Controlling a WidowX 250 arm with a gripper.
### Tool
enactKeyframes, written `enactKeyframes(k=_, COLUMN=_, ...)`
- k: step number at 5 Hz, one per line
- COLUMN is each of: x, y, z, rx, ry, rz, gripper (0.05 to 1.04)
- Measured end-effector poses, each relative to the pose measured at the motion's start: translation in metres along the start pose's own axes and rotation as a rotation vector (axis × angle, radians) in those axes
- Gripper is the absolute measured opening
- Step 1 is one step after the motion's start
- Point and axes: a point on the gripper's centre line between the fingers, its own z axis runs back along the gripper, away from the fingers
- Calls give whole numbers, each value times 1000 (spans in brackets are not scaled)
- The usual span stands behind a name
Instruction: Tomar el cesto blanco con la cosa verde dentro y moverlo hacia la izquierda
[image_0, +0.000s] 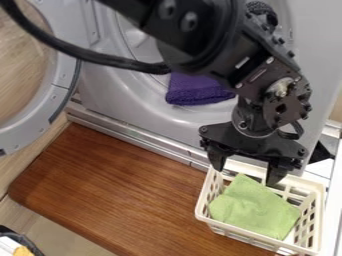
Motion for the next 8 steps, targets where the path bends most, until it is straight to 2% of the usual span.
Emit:
enactKeyframes(k=1, x=-8, y=1, z=-7, rx=4, ry=32, rz=-3, gripper=1001)
enactKeyframes(k=2, x=-13, y=29, z=-21, rx=-44, ry=96, rz=90, gripper=1001)
enactKeyframes(k=3, x=-19, y=38, z=-35, rx=-67, ry=142, rz=109, gripper=1001)
enactKeyframes(k=4, x=-21, y=49, z=-51, rx=-87, ry=160, rz=145, gripper=1001)
enactKeyframes(k=5, x=-25, y=49, z=-67, rx=-78, ry=191, rz=128, gripper=1001)
enactKeyframes(k=6, x=-29, y=48, z=-80, rx=-82, ry=197, rz=130, gripper=1001)
enactKeyframes(k=7, x=-30, y=49, z=-98, rx=-65, ry=187, rz=149, gripper=946)
enactKeyframes(k=8, x=-32, y=42, z=-103, rx=-26, ry=164, rz=152, gripper=652)
